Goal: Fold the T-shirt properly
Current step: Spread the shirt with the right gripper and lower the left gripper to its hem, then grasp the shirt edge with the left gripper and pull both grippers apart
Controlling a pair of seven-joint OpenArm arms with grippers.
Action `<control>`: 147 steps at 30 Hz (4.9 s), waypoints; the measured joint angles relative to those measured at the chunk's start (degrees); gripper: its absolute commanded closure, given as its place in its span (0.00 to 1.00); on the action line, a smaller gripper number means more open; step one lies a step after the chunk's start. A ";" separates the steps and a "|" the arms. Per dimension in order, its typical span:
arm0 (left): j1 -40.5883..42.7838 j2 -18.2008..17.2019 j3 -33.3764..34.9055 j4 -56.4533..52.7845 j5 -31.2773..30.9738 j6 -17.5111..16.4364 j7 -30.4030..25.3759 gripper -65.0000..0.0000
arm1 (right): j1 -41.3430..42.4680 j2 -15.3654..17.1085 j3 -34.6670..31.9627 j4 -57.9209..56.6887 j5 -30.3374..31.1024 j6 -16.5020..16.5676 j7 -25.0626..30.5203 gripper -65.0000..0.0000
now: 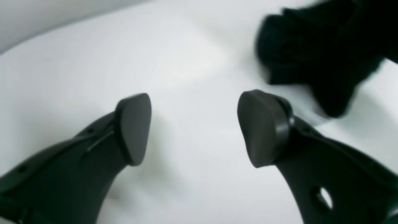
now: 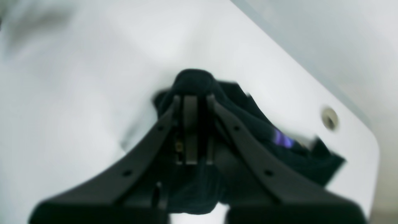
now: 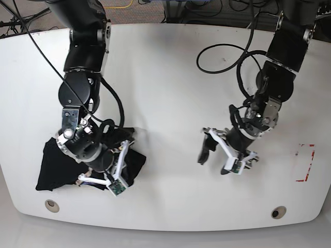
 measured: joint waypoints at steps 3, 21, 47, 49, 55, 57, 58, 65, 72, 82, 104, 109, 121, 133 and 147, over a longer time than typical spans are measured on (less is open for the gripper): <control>2.14 -1.20 -4.02 1.14 0.02 -1.03 -0.11 0.33 | 0.35 -1.60 -1.46 0.02 0.00 0.02 0.15 0.97; 13.49 -3.34 -36.30 4.55 0.79 -12.74 7.61 0.33 | 6.21 -13.00 -13.60 -5.97 -0.07 0.00 1.03 0.97; 17.62 -1.27 -41.55 8.68 7.30 -15.91 10.40 0.33 | 4.13 -11.13 -12.00 -1.95 -0.09 0.20 1.46 0.97; 17.62 -0.59 -39.89 8.68 7.41 -15.96 10.62 0.33 | 3.34 -9.51 -11.67 -0.98 -0.02 0.17 1.40 0.97; 17.09 -0.13 -33.42 8.66 7.15 -16.41 10.62 0.33 | -0.13 -6.60 -9.22 1.29 -0.02 0.20 0.85 0.97; 17.00 -0.17 -31.91 8.66 7.15 -16.37 10.23 0.33 | -1.68 -6.45 -7.72 2.82 -0.04 0.17 0.37 0.97; 16.98 -0.22 -31.21 8.63 7.13 -16.37 10.23 0.33 | -2.43 -6.47 -7.15 3.45 -0.02 0.17 0.44 0.97; 15.04 4.31 -26.64 5.44 7.37 -16.41 10.47 0.33 | -6.43 -4.20 -2.19 6.84 0.33 0.20 1.03 0.97; 9.29 7.04 -26.47 -4.85 7.39 -16.24 9.97 0.33 | -9.22 -3.48 1.92 8.68 -0.02 0.20 0.11 0.97; 3.08 7.96 -26.58 -17.05 7.48 -15.87 9.27 0.33 | -12.66 -3.26 3.30 10.56 0.94 0.48 0.42 0.97; -6.14 9.57 -17.99 -34.71 7.19 -15.74 2.12 0.33 | -12.63 -3.15 3.54 10.67 0.81 0.20 0.68 0.97; -7.67 11.19 -17.64 -37.57 7.08 -15.78 1.53 0.34 | -12.63 -3.15 3.50 10.67 1.01 0.20 0.68 0.97; -8.98 13.18 -17.70 -40.13 6.95 -15.98 0.59 0.57 | -12.63 -3.34 3.50 10.67 1.07 0.20 0.68 0.97; -9.64 12.90 -17.77 -43.45 6.29 -15.96 -0.79 1.00 | -12.68 -3.41 4.00 10.67 1.11 0.22 0.87 0.97; -1.49 6.27 -17.81 -24.74 7.39 -16.02 9.73 1.00 | -12.90 -3.45 15.65 10.67 0.68 0.20 1.03 0.97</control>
